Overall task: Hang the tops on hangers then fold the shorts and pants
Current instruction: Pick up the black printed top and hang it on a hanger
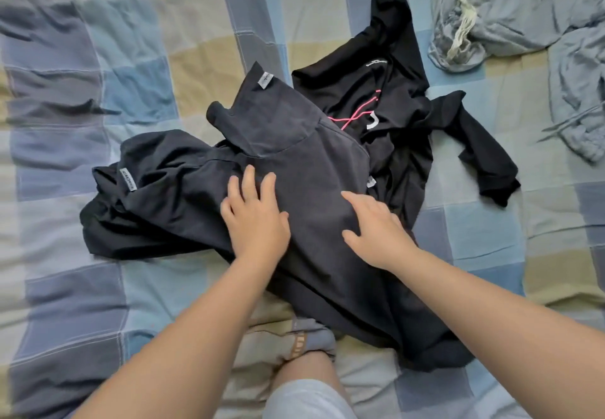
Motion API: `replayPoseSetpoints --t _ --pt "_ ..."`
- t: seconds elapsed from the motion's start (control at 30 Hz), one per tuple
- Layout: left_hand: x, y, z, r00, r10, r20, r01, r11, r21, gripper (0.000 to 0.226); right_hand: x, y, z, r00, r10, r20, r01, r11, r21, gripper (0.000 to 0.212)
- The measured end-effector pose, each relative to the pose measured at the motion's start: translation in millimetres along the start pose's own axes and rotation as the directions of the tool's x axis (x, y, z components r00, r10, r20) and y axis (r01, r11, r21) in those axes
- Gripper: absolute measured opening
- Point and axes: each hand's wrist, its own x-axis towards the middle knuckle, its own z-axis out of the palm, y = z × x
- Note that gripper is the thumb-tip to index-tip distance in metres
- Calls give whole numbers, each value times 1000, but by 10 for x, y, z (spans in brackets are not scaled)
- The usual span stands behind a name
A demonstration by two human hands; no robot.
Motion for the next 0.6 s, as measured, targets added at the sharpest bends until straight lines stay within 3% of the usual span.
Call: replayPoseSetpoints --t 0.1,0.17,0.23,0.3,0.37,0.43,0.5,0.6 --pt "264 -398 -111 994 -109 -21 110 993 36 94 365 -532 20 995 -101 19 101 994 -44 80" --pt "330 -661 -137 981 -195 0 195 980 29 97 556 -868 86 985 -132 109 137 990 -39 85" --pt "332 -907 -108 974 -216 75 218 976 -24 79 703 -1134 217 959 -122 255 130 991 -15 91" --pt "300 -1098 -47 975 -182 127 194 977 -86 45 797 -1280 389 928 -75 364 103 993 -58 95" --pt "266 -1205 -7 976 -164 143 178 979 -95 22 852 -1326 548 914 -26 406 81 990 -119 96" --pt "238 -1249 31 976 -132 175 152 983 -107 14 873 -1312 672 914 3 405 63 987 -150 94" --pt "218 -1276 22 970 -108 220 148 974 -172 10 860 -1284 739 932 16 361 52 983 -178 84" --pt "95 -1289 -86 938 -70 339 186 928 -323 19 755 -1189 719 974 -25 226 87 960 -267 37"
